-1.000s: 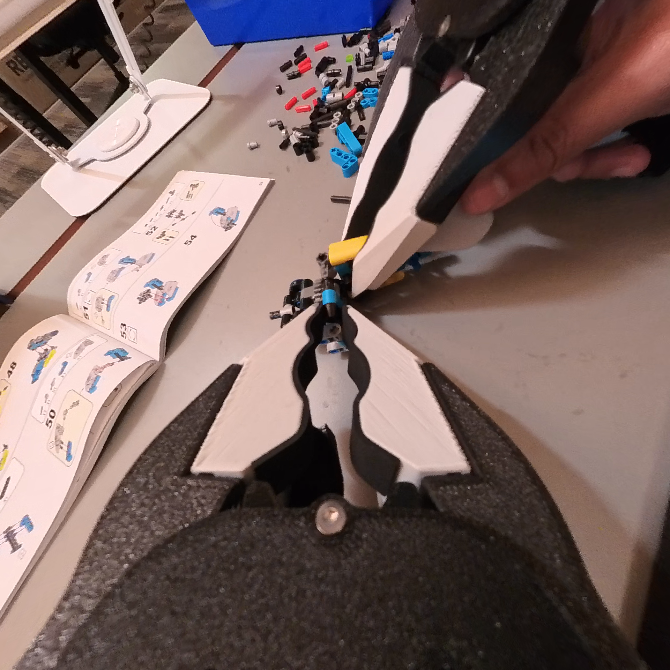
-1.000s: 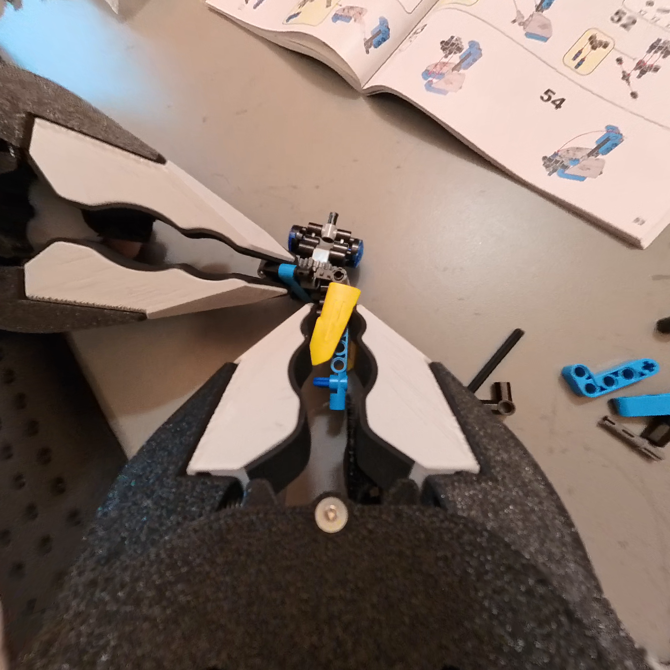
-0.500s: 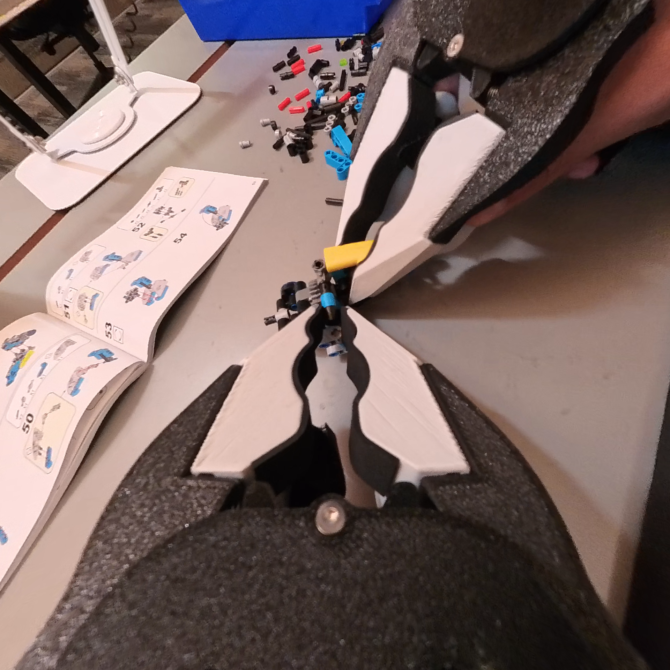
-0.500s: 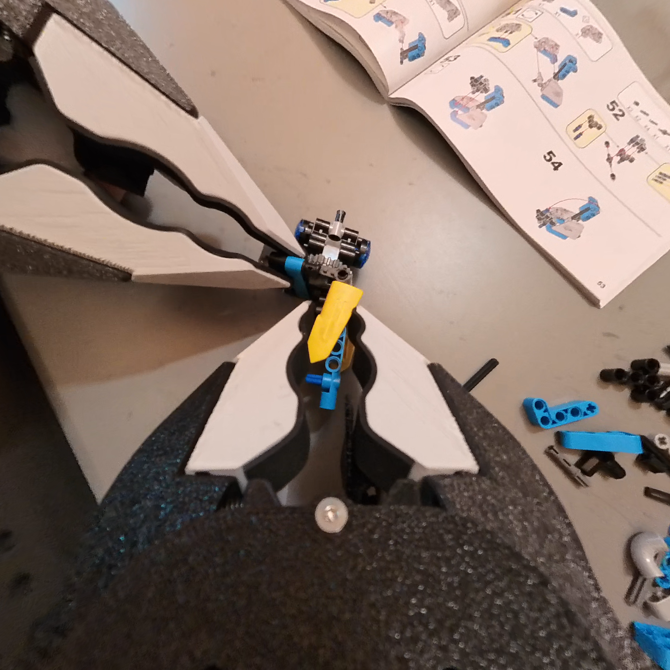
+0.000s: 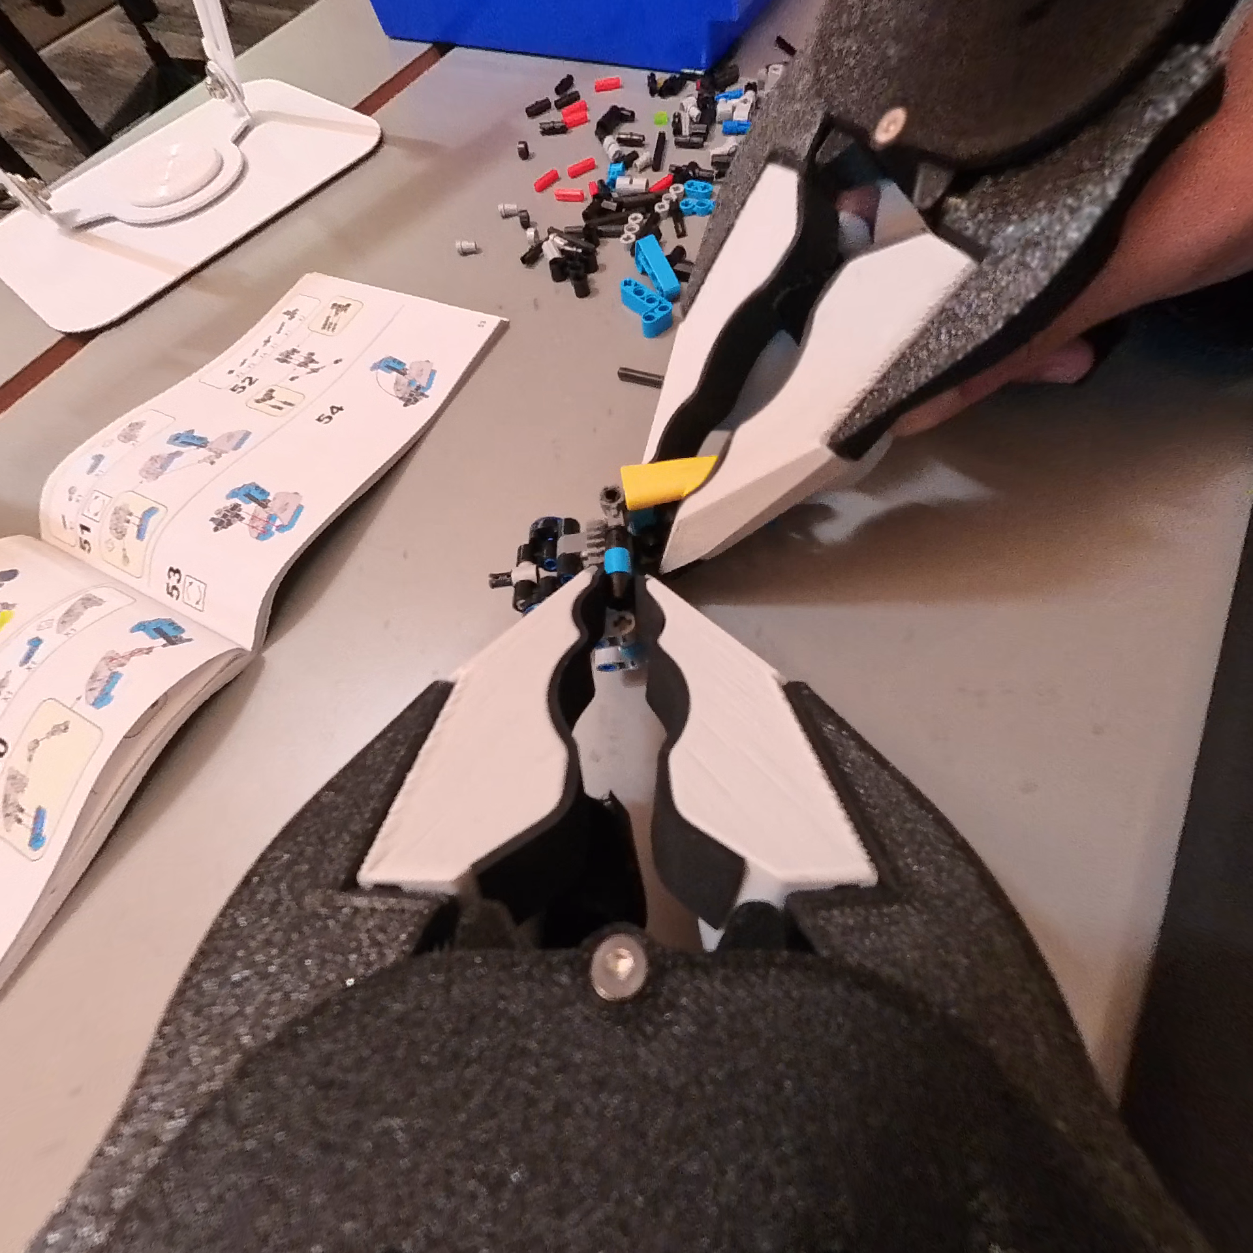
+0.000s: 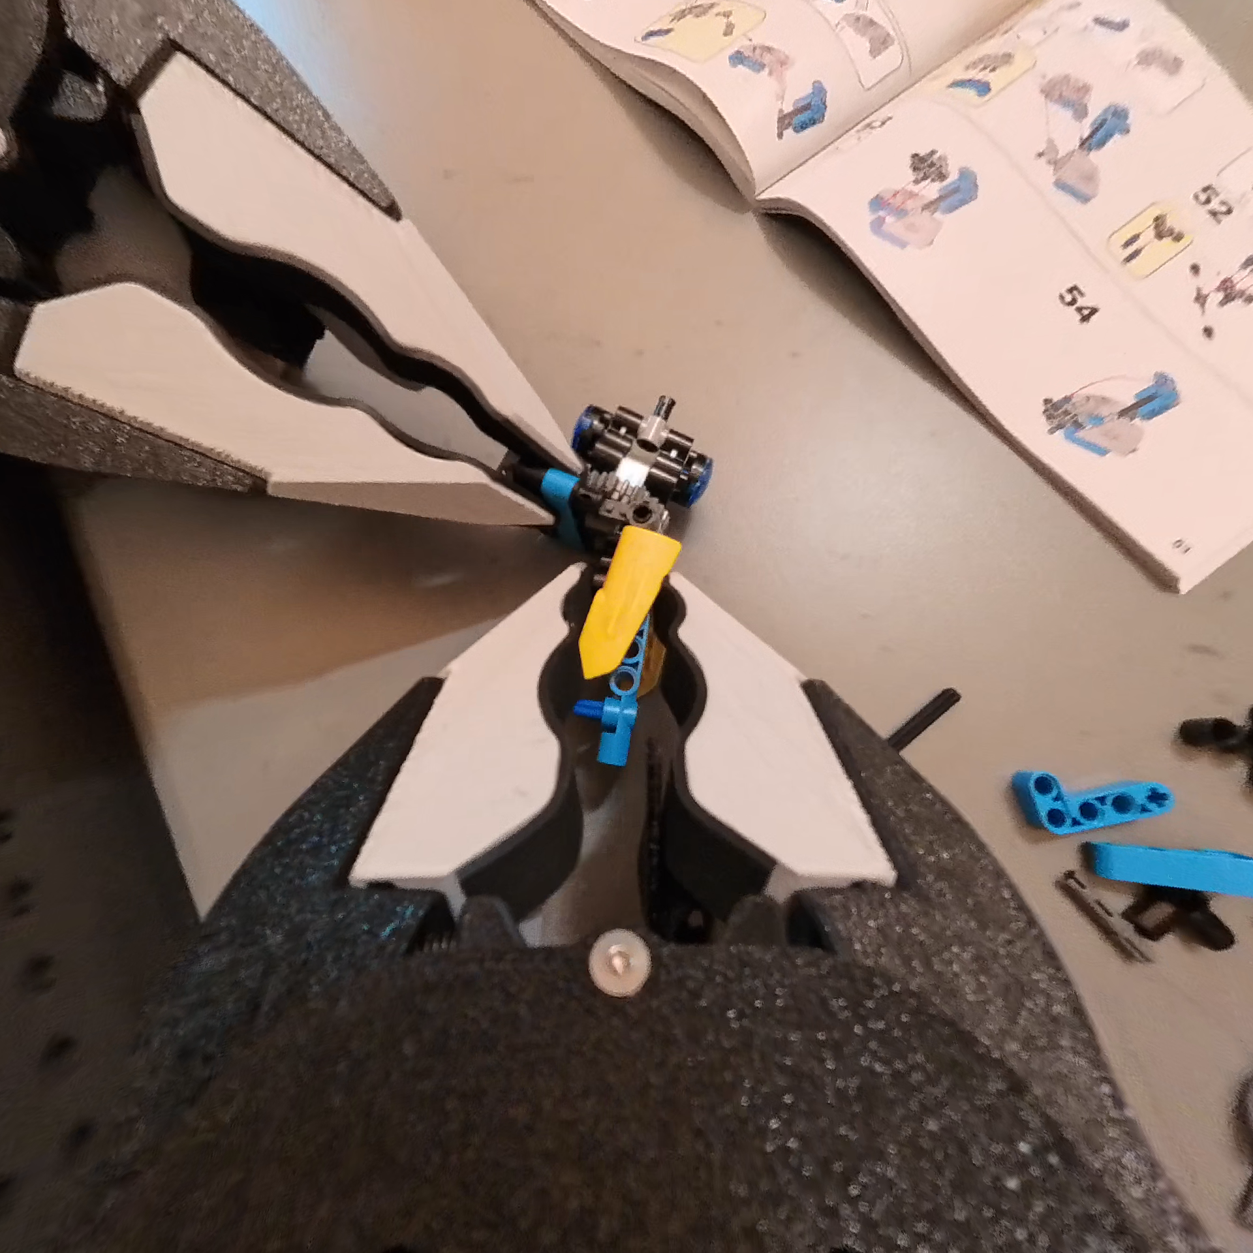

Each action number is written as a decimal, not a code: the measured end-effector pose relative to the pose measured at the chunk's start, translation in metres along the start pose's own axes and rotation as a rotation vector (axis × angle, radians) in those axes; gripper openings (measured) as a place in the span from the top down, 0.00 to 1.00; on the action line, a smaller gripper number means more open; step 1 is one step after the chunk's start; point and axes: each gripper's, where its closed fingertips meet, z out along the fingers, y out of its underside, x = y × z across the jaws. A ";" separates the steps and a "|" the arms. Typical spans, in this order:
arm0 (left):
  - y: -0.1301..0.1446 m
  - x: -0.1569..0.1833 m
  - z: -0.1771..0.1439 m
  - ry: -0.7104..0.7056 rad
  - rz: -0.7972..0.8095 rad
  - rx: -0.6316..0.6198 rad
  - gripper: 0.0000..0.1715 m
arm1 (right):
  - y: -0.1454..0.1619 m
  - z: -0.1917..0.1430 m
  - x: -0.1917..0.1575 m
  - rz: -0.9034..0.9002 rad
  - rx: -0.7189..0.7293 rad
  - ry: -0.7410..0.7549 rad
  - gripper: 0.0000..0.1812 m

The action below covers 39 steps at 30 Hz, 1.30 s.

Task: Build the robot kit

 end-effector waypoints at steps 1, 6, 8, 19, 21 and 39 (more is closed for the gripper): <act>0.001 0.000 0.000 -0.005 0.000 -0.003 0.96 | 0.000 0.000 0.000 -0.025 -0.003 0.021 0.91; 0.000 -0.003 0.001 0.001 -0.059 -0.004 0.96 | -0.003 0.003 0.003 -0.020 -0.015 0.069 0.91; -0.001 -0.004 0.002 0.004 -0.055 0.001 0.95 | -0.004 0.004 0.003 -0.003 -0.004 0.054 0.90; 0.002 -0.009 0.002 -0.060 0.005 -0.011 0.94 | -0.005 0.007 -0.008 0.023 0.009 0.028 0.78; 0.002 -0.006 0.001 -0.053 0.024 -0.013 0.92 | -0.005 0.005 -0.008 0.054 0.024 -0.008 0.77; 0.004 -0.006 -0.003 -0.007 0.007 -0.017 0.93 | -0.027 -0.031 0.021 0.120 0.222 -0.074 0.77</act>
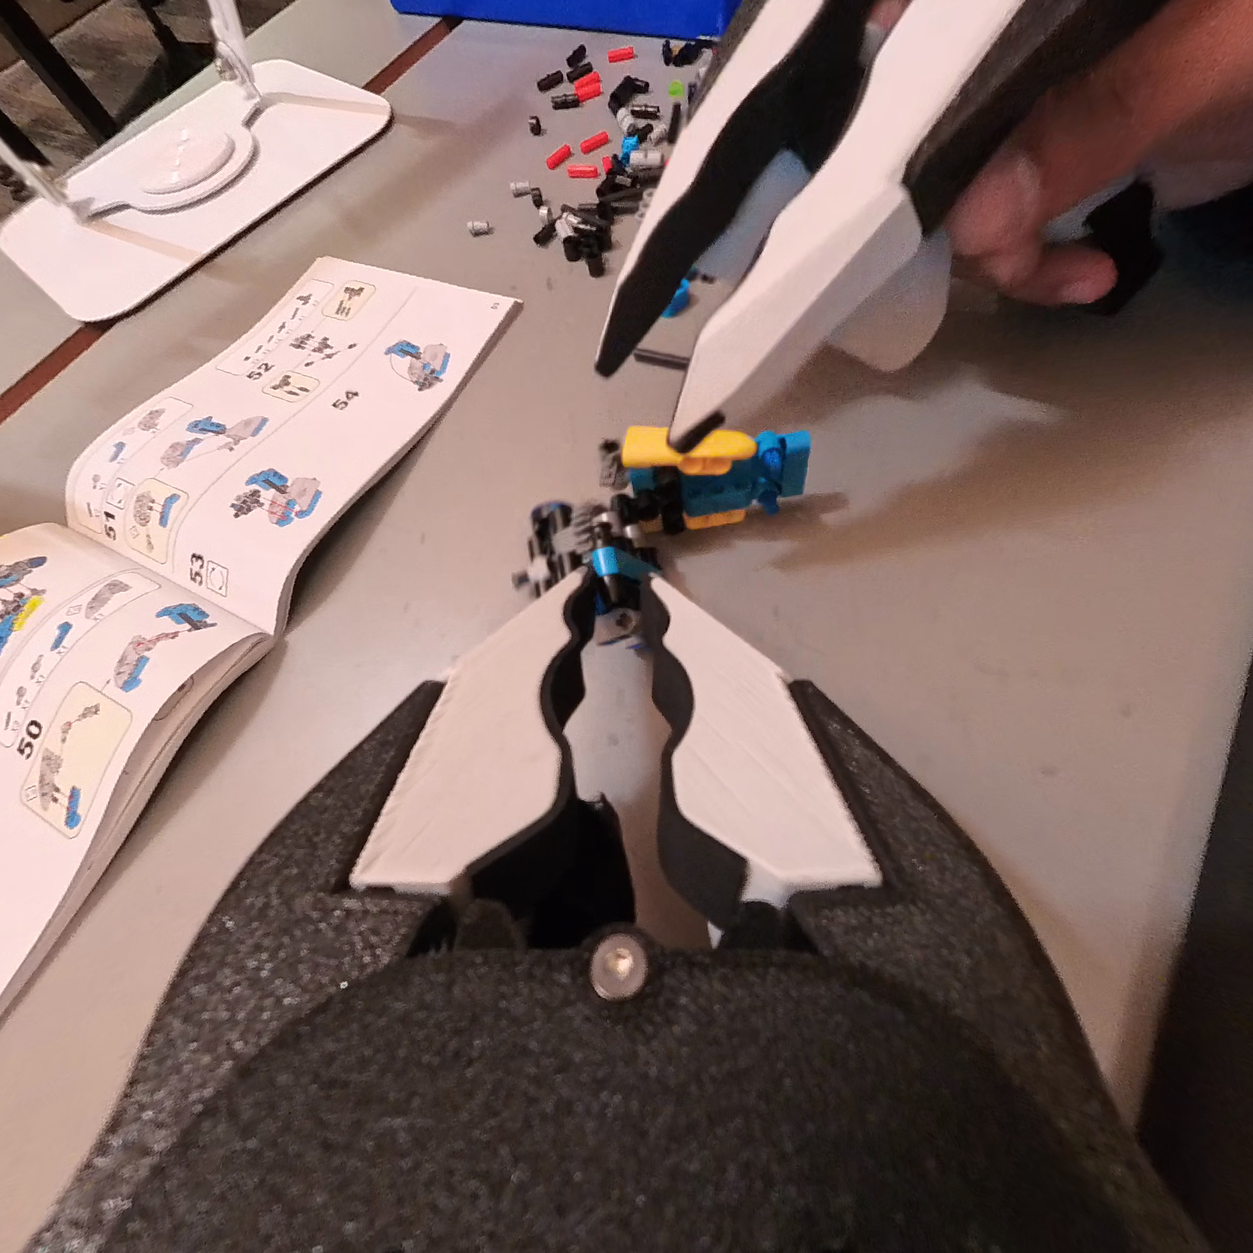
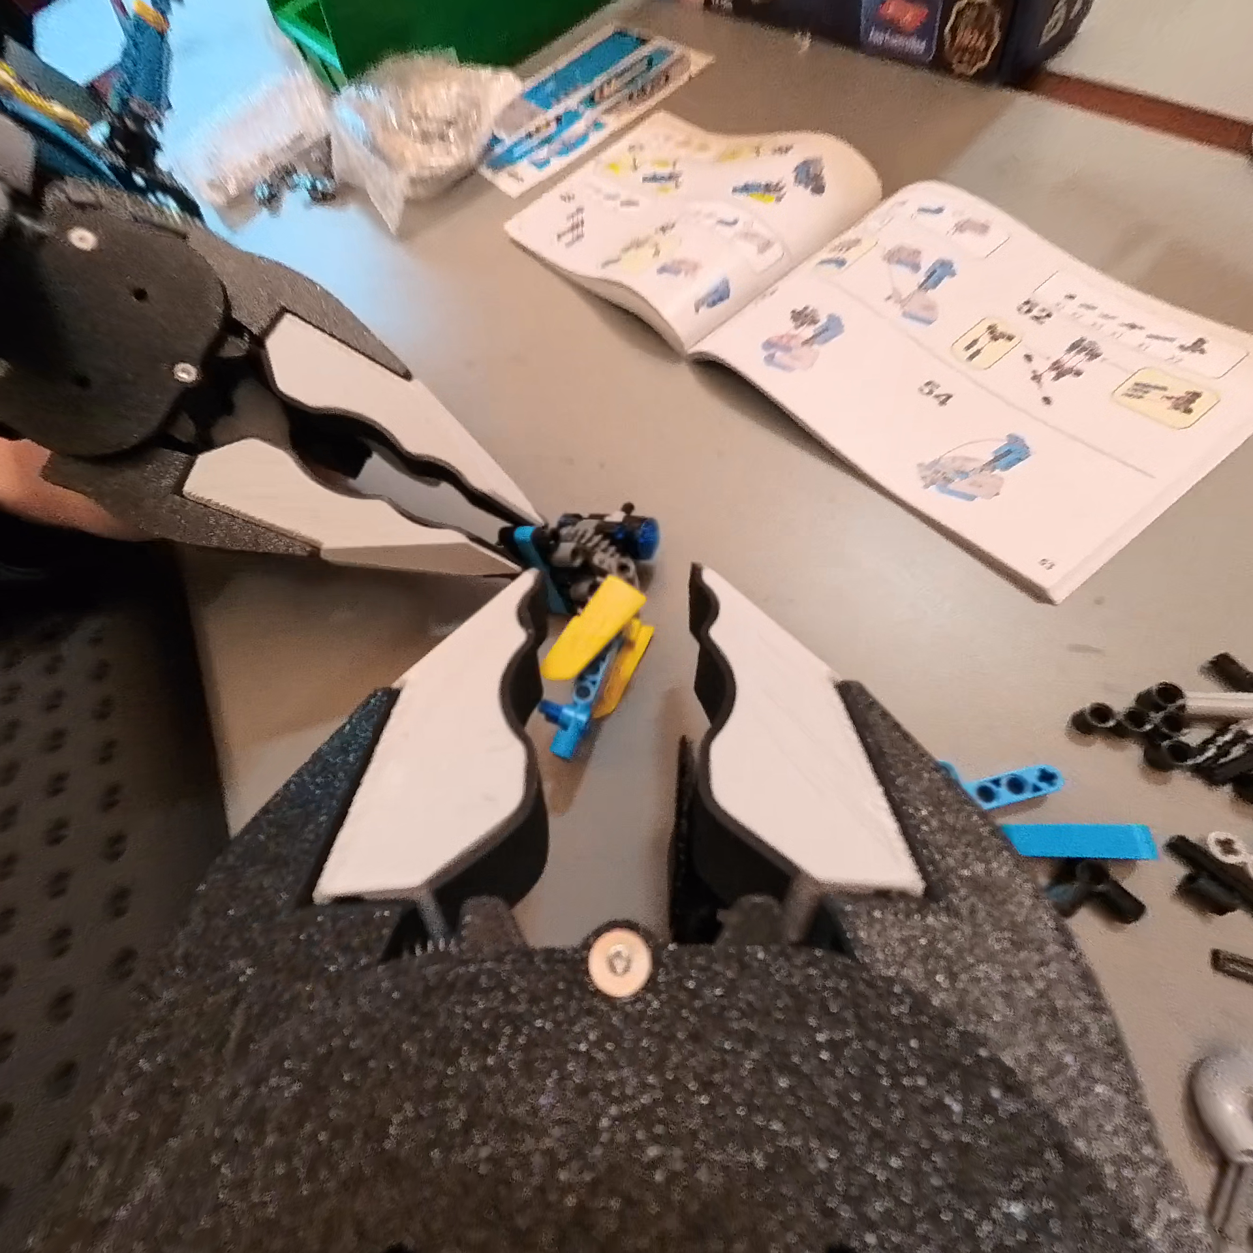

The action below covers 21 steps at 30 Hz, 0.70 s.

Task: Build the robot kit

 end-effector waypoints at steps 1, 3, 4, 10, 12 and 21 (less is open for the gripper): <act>-0.001 0.001 -0.003 0.021 -0.004 0.014 0.95 | -0.003 -0.002 0.000 0.013 0.018 -0.014 0.78; -0.004 -0.003 -0.010 0.027 -0.027 0.040 0.96 | -0.007 -0.003 -0.009 0.032 0.037 -0.062 0.77; -0.006 -0.007 -0.014 0.024 -0.054 0.060 0.96 | -0.007 -0.001 -0.015 0.010 0.039 -0.069 0.76; -0.044 -0.020 -0.045 0.233 -0.502 0.365 0.96 | -0.025 0.000 -0.040 -0.300 0.095 0.196 0.68; -0.051 -0.019 -0.052 0.320 -0.608 0.431 0.96 | -0.031 0.004 -0.047 -0.332 0.120 0.234 0.67; -0.043 -0.015 -0.047 0.451 -0.817 0.424 0.97 | -0.030 0.013 -0.049 -0.477 0.055 0.372 0.80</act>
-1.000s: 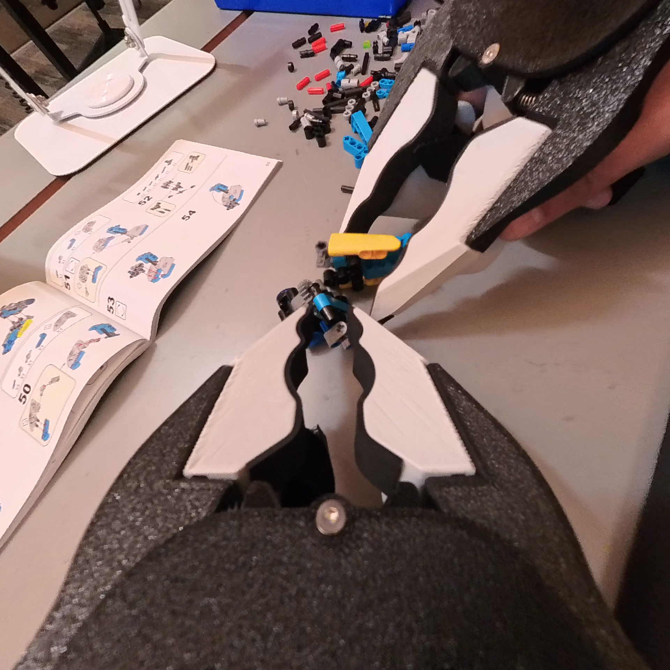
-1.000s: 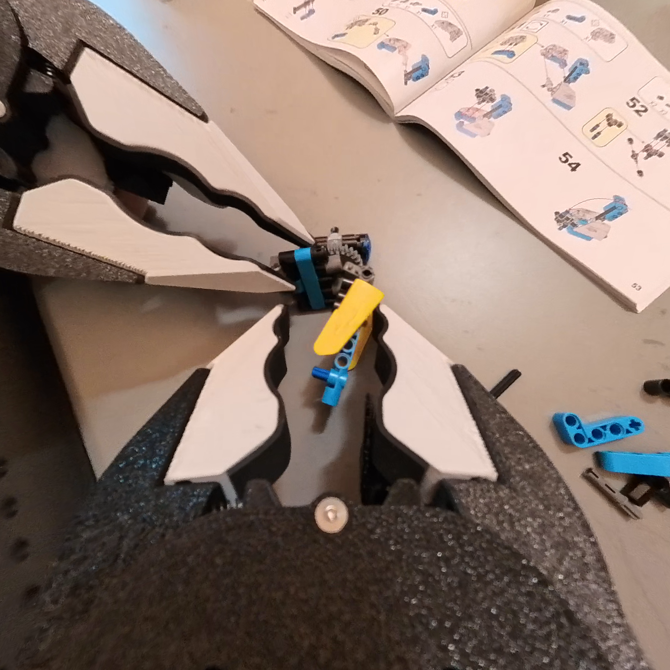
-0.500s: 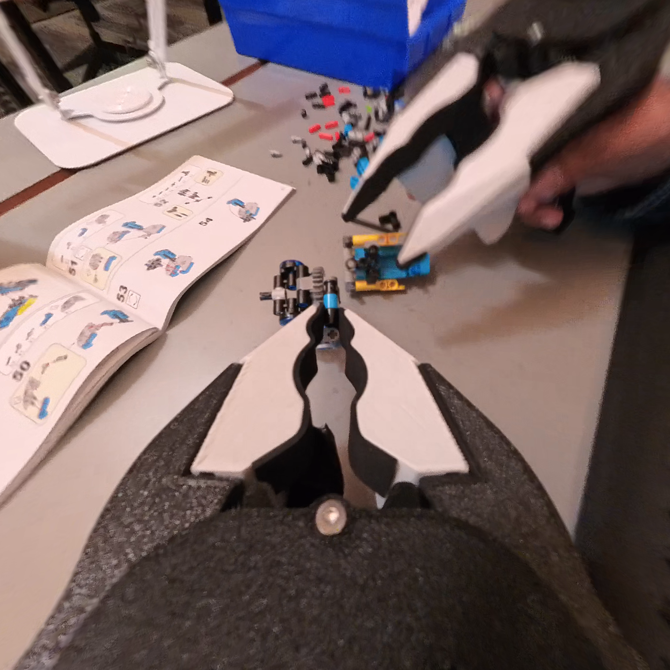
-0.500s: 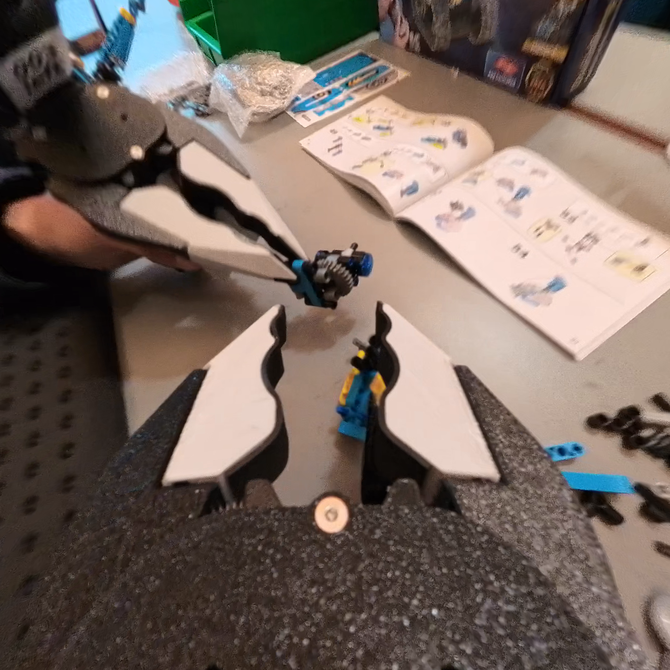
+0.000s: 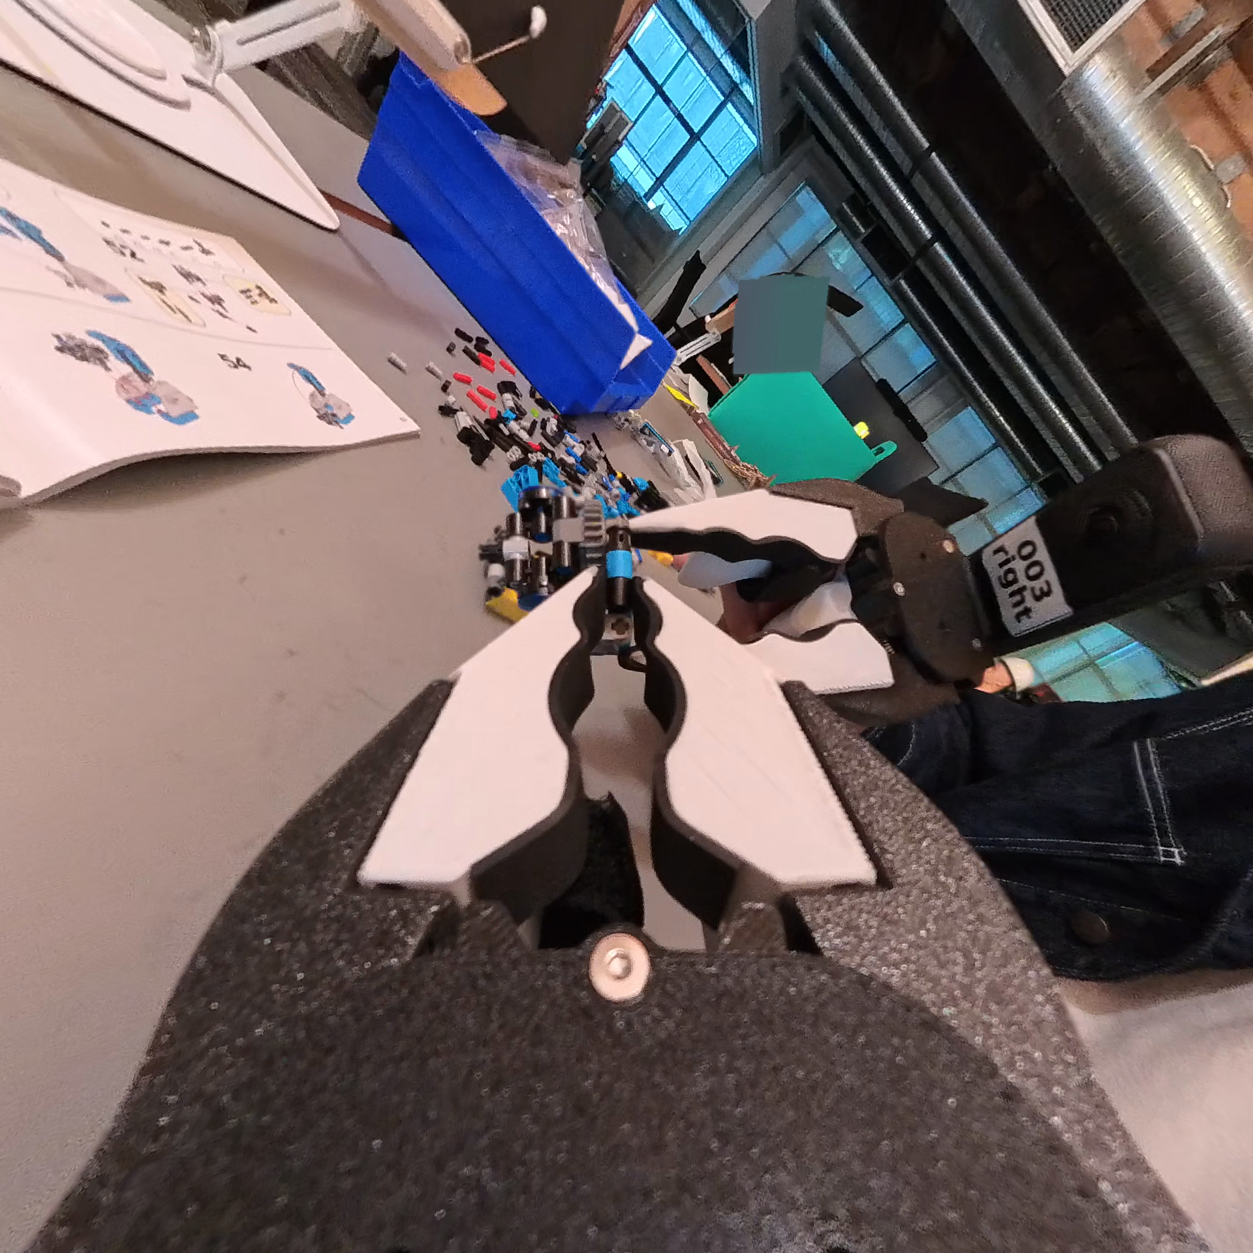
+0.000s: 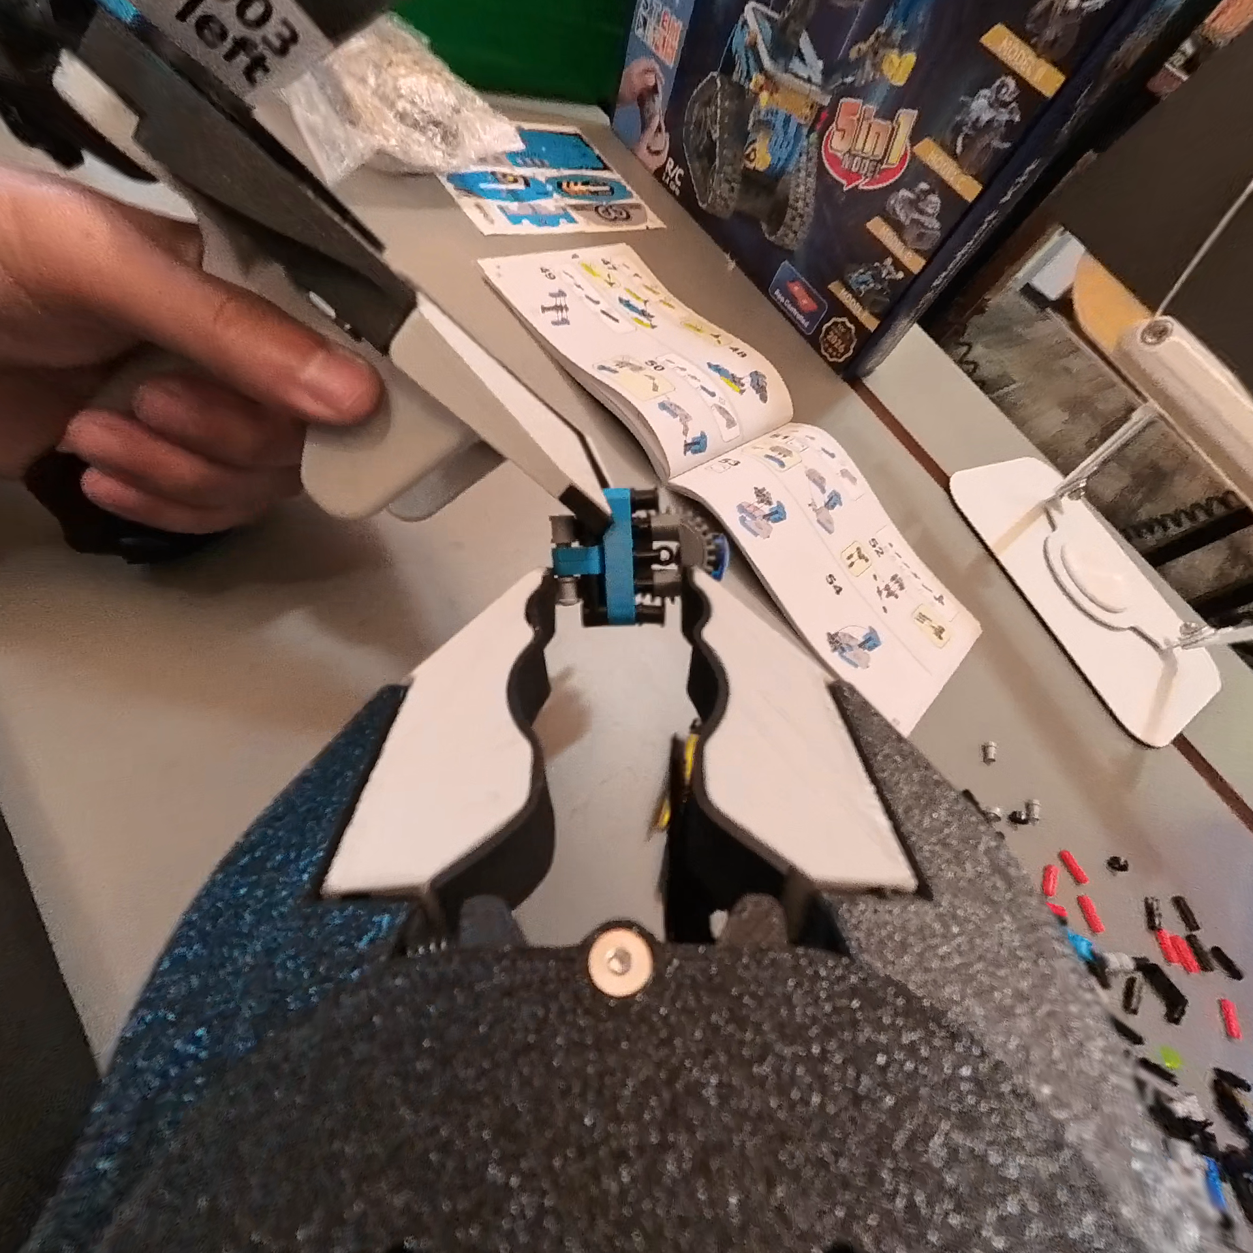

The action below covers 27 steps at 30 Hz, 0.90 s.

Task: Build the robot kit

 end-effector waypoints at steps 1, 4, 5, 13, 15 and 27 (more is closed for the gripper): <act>0.002 -0.001 0.001 0.001 -0.006 -0.009 0.97 | 0.003 0.000 -0.001 -0.036 -0.015 -0.004 0.81; 0.005 -0.003 0.002 0.002 -0.024 -0.017 0.97 | 0.007 0.001 -0.002 -0.046 -0.036 -0.006 0.83; 0.004 -0.002 0.002 0.006 -0.021 -0.017 0.96 | 0.006 0.000 -0.001 -0.070 -0.032 0.004 0.84; 0.006 -0.002 0.002 -0.010 0.024 -0.052 0.97 | -0.001 0.002 -0.003 -0.072 0.034 0.008 0.78; 0.008 0.000 0.004 0.002 0.021 -0.065 0.97 | -0.007 0.001 -0.004 -0.124 0.056 0.042 0.78; 0.002 0.026 -0.004 0.086 0.116 -0.040 0.96 | -0.027 -0.018 -0.008 -0.052 0.156 -0.069 0.83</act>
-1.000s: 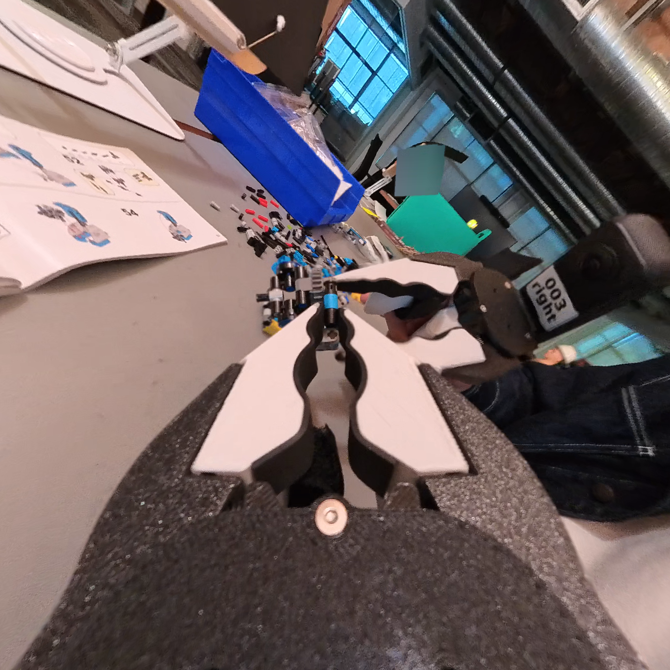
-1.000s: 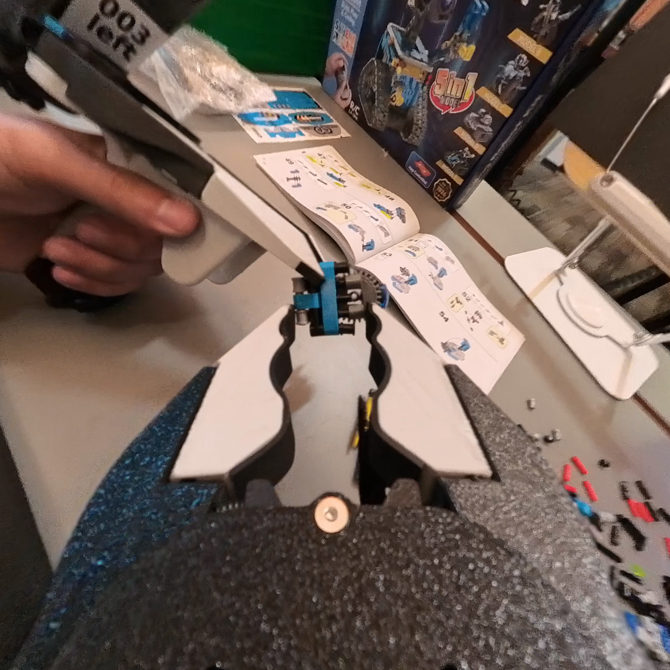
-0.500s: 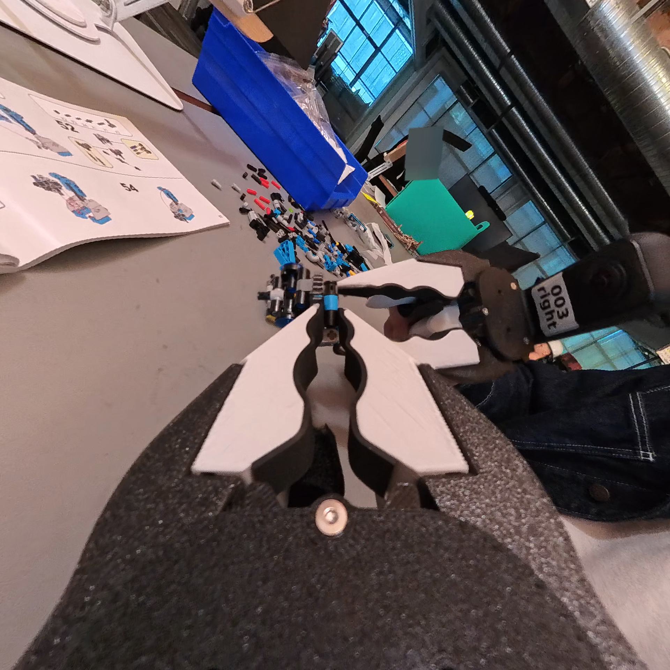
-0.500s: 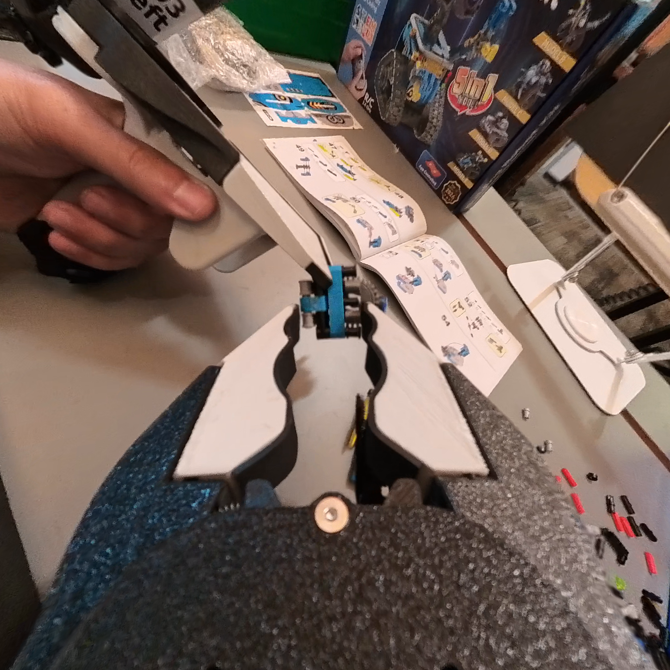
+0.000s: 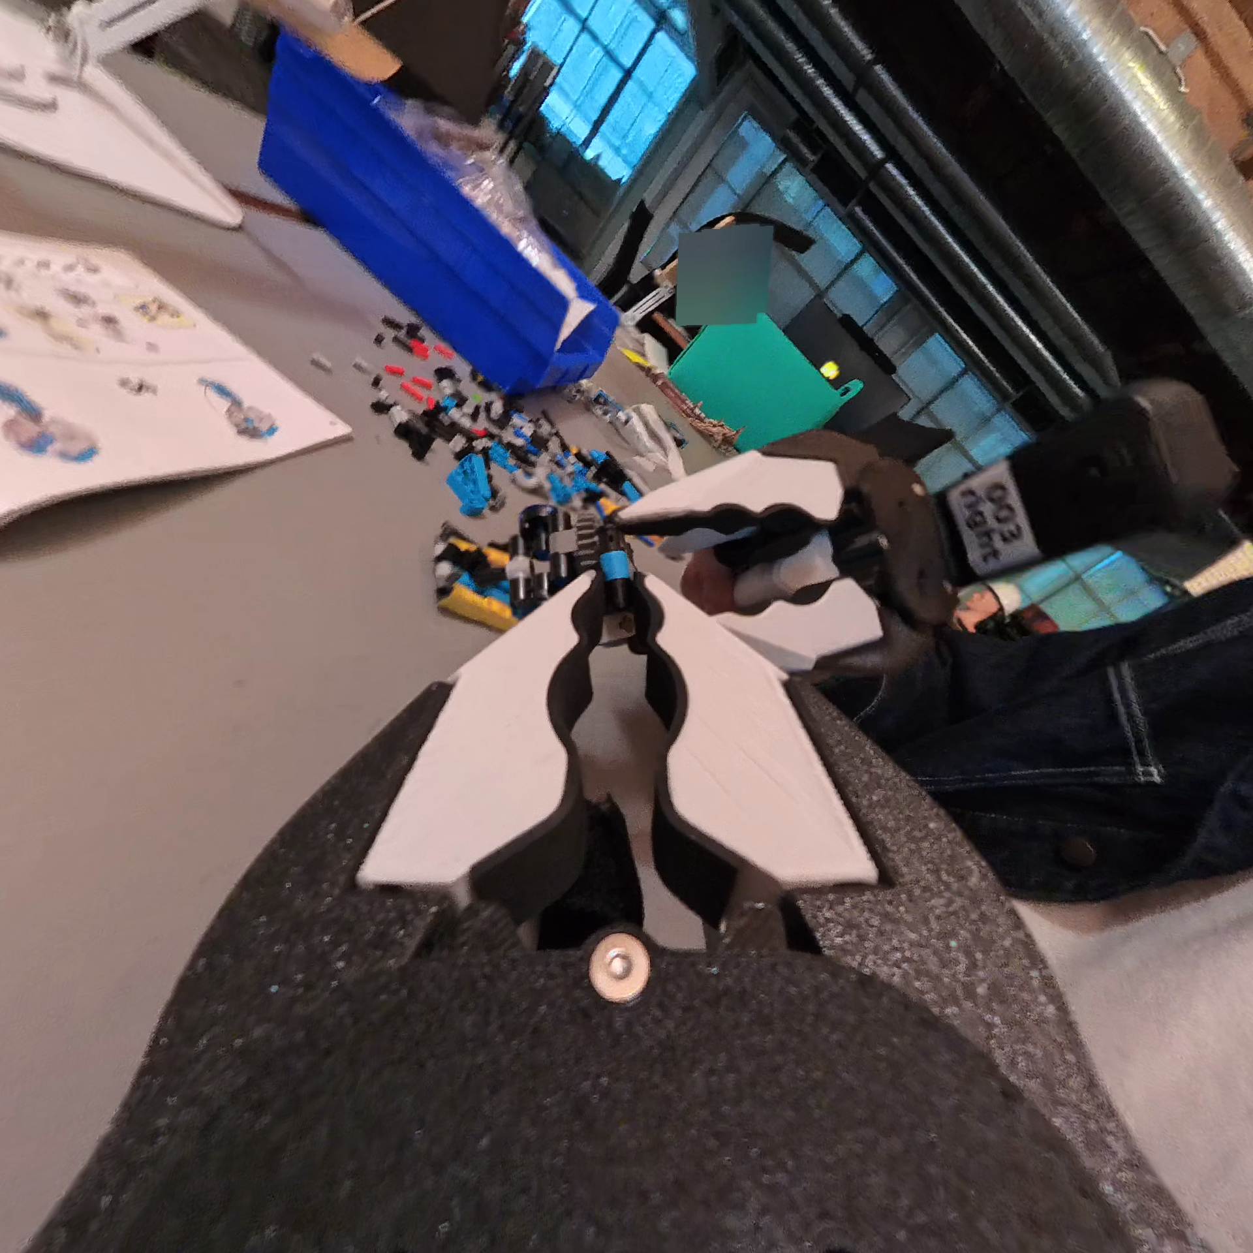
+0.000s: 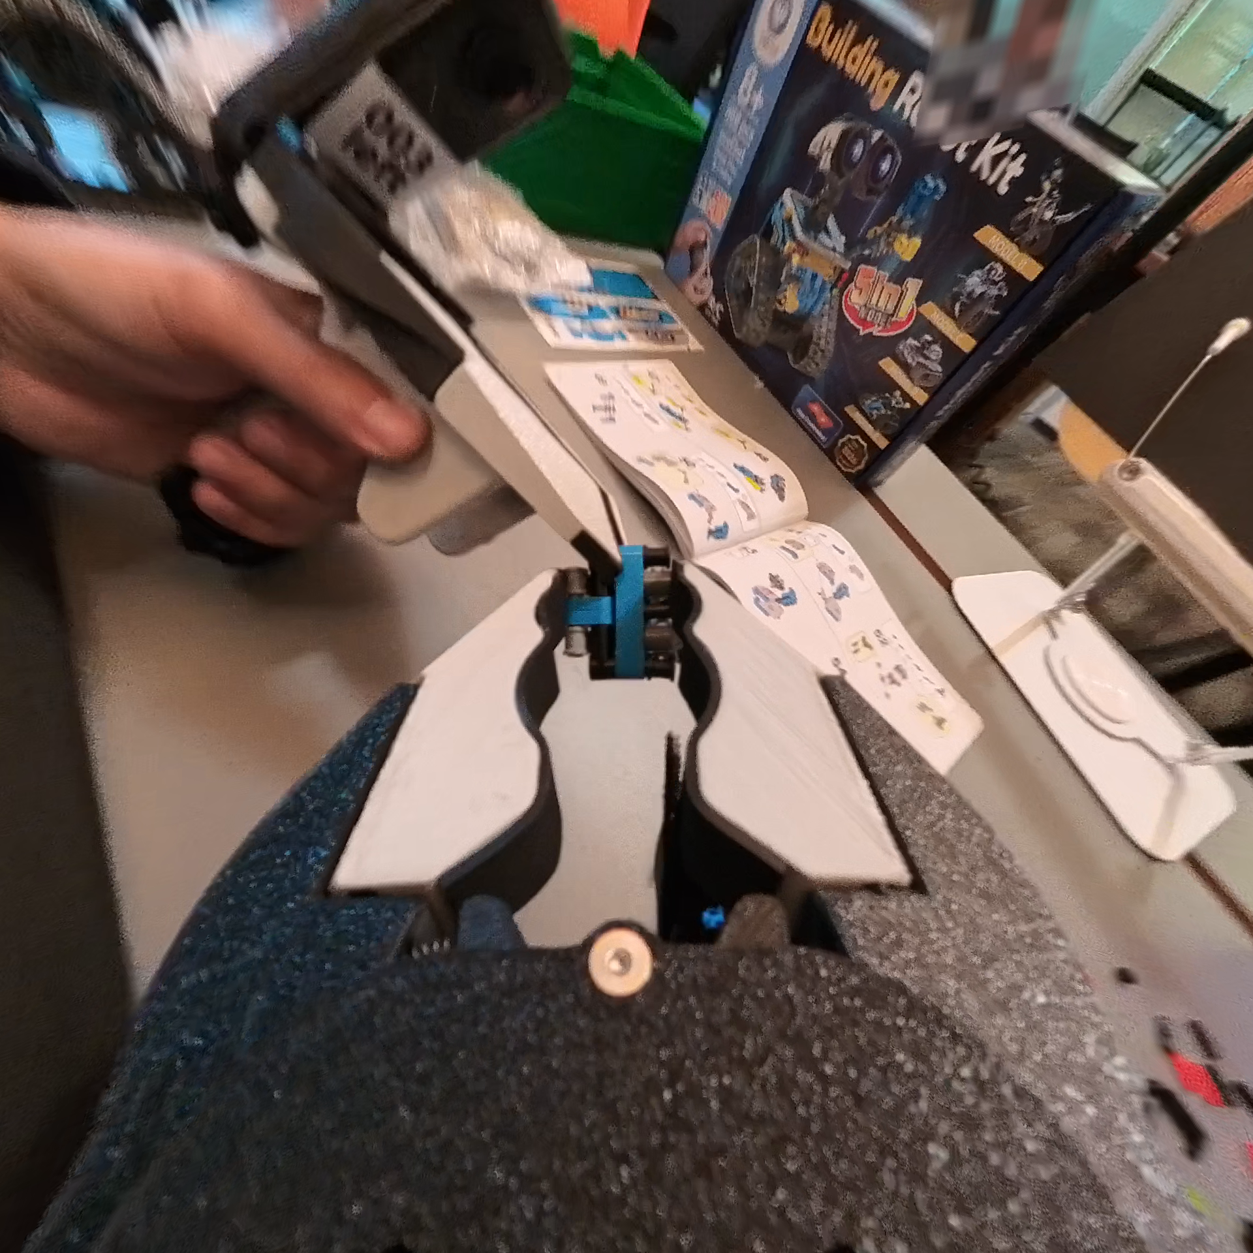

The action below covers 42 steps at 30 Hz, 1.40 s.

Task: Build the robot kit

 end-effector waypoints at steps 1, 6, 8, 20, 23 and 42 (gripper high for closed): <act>-0.006 0.006 -0.002 0.010 0.046 0.029 0.96 | -0.010 -0.009 0.008 0.062 0.052 0.034 0.84; -0.038 0.060 -0.018 0.160 0.348 0.272 0.96 | -0.031 -0.042 0.015 0.023 0.216 0.083 0.73; -0.042 0.075 -0.023 0.185 0.501 0.344 0.96 | -0.035 -0.045 0.019 -0.015 0.236 0.154 0.79; -0.029 0.090 -0.021 0.263 0.635 0.333 0.96 | -0.060 -0.069 -0.004 0.302 0.423 -0.237 0.94; -0.026 0.092 -0.020 0.280 0.639 0.329 0.96 | -0.060 -0.071 -0.005 0.297 0.431 -0.258 0.95; -0.024 0.099 -0.021 0.284 0.705 0.319 0.96 | -0.062 -0.075 -0.010 0.123 0.452 -0.180 0.95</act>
